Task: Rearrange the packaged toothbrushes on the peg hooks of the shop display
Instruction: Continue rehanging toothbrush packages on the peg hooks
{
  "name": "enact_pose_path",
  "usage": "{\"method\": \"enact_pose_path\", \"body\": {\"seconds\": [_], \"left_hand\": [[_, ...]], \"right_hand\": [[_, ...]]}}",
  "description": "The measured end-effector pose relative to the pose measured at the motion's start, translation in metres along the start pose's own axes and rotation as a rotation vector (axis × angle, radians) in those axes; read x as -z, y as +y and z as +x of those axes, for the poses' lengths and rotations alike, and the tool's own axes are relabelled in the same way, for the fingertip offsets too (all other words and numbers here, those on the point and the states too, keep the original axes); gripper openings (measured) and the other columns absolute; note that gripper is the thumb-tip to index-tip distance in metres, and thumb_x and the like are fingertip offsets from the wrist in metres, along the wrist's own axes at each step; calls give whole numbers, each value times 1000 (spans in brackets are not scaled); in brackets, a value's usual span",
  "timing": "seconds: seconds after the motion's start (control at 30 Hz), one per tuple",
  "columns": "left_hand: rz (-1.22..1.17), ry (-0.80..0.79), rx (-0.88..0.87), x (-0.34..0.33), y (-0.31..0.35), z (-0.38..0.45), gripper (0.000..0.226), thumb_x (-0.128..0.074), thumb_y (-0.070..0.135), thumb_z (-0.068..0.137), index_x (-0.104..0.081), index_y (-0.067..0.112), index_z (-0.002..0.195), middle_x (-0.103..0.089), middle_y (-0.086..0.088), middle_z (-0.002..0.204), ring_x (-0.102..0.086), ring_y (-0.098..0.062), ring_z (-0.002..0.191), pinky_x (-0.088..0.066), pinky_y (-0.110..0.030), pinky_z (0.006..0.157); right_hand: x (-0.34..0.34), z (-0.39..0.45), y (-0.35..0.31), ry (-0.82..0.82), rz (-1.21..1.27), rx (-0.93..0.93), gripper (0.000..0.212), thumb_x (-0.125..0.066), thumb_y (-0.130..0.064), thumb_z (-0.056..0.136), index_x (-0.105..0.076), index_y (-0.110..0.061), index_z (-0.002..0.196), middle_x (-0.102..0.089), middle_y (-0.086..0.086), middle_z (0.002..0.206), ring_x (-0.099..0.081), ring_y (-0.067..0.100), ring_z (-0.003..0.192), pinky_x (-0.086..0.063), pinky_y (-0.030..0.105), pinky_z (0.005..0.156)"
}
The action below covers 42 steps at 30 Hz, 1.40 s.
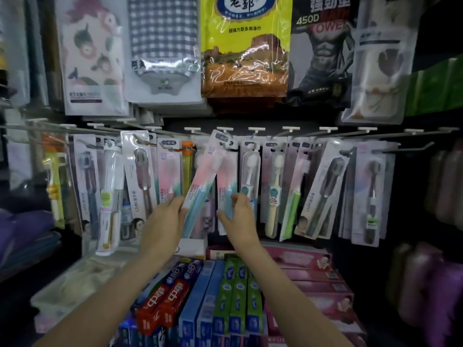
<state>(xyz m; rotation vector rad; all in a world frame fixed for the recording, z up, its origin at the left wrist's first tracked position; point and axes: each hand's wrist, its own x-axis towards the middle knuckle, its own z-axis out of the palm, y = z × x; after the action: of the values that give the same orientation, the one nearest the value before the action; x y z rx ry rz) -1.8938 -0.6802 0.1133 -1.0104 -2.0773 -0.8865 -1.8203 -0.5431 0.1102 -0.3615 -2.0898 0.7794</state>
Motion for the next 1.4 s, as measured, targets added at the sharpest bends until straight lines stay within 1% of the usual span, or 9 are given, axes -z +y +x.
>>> {"method": "enact_pose_path", "body": {"seconds": [0.17, 0.27, 0.5, 0.77, 0.9, 1.0, 1.17, 1.3, 1.4], "left_hand": [[45, -13, -11, 5, -9, 4, 12, -47, 13, 94, -54, 3, 96, -50, -4, 75, -49, -22, 66, -36, -29, 54], [39, -16, -8, 3, -7, 4, 15, -45, 14, 95, -53, 3, 101, -52, -6, 80, -48, -21, 68, -36, -28, 55], [-9, 5, -19, -4, -6, 0, 14, -46, 15, 95, -54, 4, 97, -52, -4, 74, -50, -20, 64, -28, -23, 48], [-67, 1, 0, -16, 2, -5, 14, -49, 15, 94, -54, 3, 99, -44, 1, 68, -47, -18, 63, -33, -27, 52], [-116, -17, 33, -21, 6, -7, 12, -48, 16, 95, -52, 5, 94, -39, 7, 63, -47, -16, 60, -30, -23, 50], [-135, -16, 47, -26, 8, -9, 13, -48, 16, 95, -45, 10, 84, -40, 4, 60, -47, -21, 58, -33, -28, 51], [-166, -12, 46, -30, 11, -11, 15, -47, 17, 95, -39, 15, 83, -39, 4, 60, -41, -14, 55, -27, -25, 47], [-175, 0, 58, -30, 9, -11, 8, -46, 17, 95, -49, 10, 93, -42, 3, 63, -46, -20, 61, -31, -28, 51], [-187, 8, 76, -31, 12, -13, 17, -46, 17, 96, -53, 6, 107, -44, 4, 64, -47, -17, 60, -36, -29, 52]], "right_hand": [[-20, 10, -3, 228, -70, -117, 63, -62, -21, 88, -27, -2, 136, -31, 14, 137, -35, 24, 127, -33, 27, 103], [-22, 20, 2, 140, -64, -239, 70, -64, -23, 87, -22, 0, 139, -36, 16, 140, -33, 28, 130, -35, 33, 104], [-21, 14, 3, 81, -42, -211, 42, -52, -3, 90, -34, -2, 127, -56, 16, 98, -57, 29, 84, -49, 39, 63], [15, -18, -3, -96, 79, -113, 53, -56, -18, 92, -29, -9, 137, -54, 8, 114, -55, 23, 98, -42, 25, 74], [39, -21, 22, 178, 14, -13, 36, -60, -27, 89, -50, -9, 118, -53, 2, 108, -52, 17, 101, -47, 29, 89], [64, -13, 36, 428, -13, -119, 36, -59, -17, 89, -46, -4, 121, -49, 9, 120, -48, 18, 109, -42, 28, 96], [76, 1, 55, 202, 96, -359, 69, -64, -26, 86, -27, -2, 140, -42, 11, 140, -41, 26, 128, -35, 36, 104], [72, 10, 59, 108, 162, -388, 54, -64, -21, 87, -36, -5, 131, -52, 8, 116, -50, 22, 107, -39, 28, 86], [66, 12, 57, 79, 70, -363, 18, -59, -18, 90, -48, -7, 99, -51, 7, 89, -48, 20, 86, -40, 26, 68]]}}
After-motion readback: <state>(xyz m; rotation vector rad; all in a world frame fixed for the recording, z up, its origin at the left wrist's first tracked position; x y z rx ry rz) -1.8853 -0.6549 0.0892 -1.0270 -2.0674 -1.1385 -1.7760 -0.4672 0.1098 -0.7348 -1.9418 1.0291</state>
